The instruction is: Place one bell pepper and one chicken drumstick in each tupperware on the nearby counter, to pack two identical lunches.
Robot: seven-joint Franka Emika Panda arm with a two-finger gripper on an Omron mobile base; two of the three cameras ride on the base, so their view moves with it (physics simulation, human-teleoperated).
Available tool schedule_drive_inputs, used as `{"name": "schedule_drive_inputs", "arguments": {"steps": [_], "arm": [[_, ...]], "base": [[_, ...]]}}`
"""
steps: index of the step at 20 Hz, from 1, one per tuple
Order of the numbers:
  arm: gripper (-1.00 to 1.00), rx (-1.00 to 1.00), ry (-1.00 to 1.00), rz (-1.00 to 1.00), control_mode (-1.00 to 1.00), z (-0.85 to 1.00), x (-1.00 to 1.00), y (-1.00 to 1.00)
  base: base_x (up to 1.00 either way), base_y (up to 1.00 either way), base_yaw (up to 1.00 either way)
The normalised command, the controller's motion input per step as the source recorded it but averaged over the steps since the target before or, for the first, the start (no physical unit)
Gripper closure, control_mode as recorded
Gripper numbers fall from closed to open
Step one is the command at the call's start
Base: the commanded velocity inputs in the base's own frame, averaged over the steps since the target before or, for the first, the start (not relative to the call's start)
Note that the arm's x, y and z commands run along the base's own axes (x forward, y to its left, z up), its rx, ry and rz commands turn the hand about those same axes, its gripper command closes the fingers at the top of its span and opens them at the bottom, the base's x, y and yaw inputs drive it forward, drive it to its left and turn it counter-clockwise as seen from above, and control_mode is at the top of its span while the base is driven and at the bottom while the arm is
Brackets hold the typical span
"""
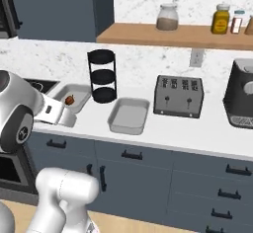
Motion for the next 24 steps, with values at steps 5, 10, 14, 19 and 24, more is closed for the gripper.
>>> {"name": "schedule_drive_inputs", "arguments": {"steps": [5,10,14,19,24], "arm": [[-1.0,0.0,0.0,0.0,1.0,0.0,0.0,0.0],[-1.0,0.0,0.0,0.0,1.0,0.0,0.0,0.0],[-1.0,0.0,0.0,0.0,1.0,0.0,0.0,0.0],[-1.0,0.0,0.0,0.0,1.0,0.0,0.0,0.0],[-1.0,0.0,0.0,0.0,1.0,0.0,0.0,0.0]], "base": [[-0.59,-1.0,-0.03],[-0.85,-1.0,0.0],[-0.82,-0.98,0.0],[-0.26,-1.0,-0.04],[0.0,-1.0,0.0]]}}
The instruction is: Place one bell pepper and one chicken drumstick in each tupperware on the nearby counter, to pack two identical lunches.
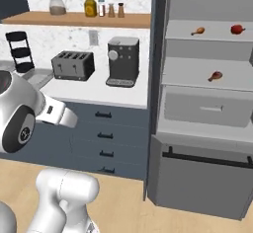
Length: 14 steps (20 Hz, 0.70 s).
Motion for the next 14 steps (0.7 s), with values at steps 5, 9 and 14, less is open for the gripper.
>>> {"name": "schedule_drive_inputs", "arguments": {"steps": [5,9,14], "arm": [[-1.0,0.0,0.0,0.0,1.0,0.0,0.0,0.0],[-1.0,0.0,0.0,0.0,1.0,0.0,0.0,0.0],[-1.0,0.0,0.0,0.0,1.0,0.0,0.0,0.0]], "base": [[0.0,-1.0,0.0],[0.0,-0.77,0.0],[0.0,-0.6,0.0]]}}
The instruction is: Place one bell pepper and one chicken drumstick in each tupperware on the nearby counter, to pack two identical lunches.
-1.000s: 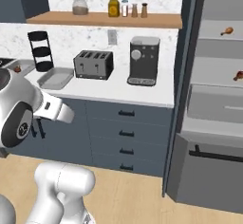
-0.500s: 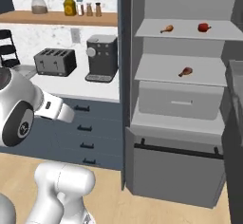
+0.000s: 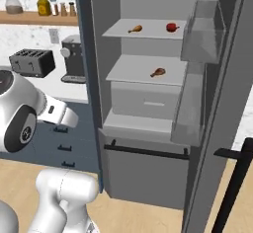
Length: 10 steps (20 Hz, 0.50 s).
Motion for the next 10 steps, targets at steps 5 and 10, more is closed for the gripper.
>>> {"name": "schedule_drive_inputs", "arguments": {"steps": [5,10], "arm": [[-1.0,0.0,0.0,0.0,1.0,0.0,0.0,0.0],[-1.0,0.0,0.0,0.0,1.0,0.0,0.0,0.0]], "base": [[0.0,-0.68,0.0],[0.33,-0.41,0.0]]}}
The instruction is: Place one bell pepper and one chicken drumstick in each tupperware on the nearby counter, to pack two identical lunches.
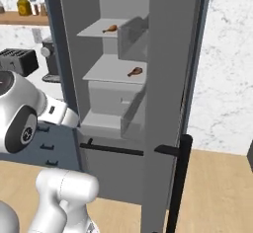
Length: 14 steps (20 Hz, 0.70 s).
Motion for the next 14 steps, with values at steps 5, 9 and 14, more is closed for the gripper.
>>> {"name": "schedule_drive_inputs", "arguments": {"steps": [5,9,14], "arm": [[-1.0,0.0,0.0,0.0,1.0,0.0,0.0,0.0],[-1.0,0.0,0.0,0.0,1.0,0.0,0.0,0.0],[-1.0,0.0,0.0,0.0,1.0,0.0,0.0,0.0]], "base": [[0.86,0.0,-0.01],[0.65,-0.19,0.0],[0.39,-0.2,-0.01]]}}
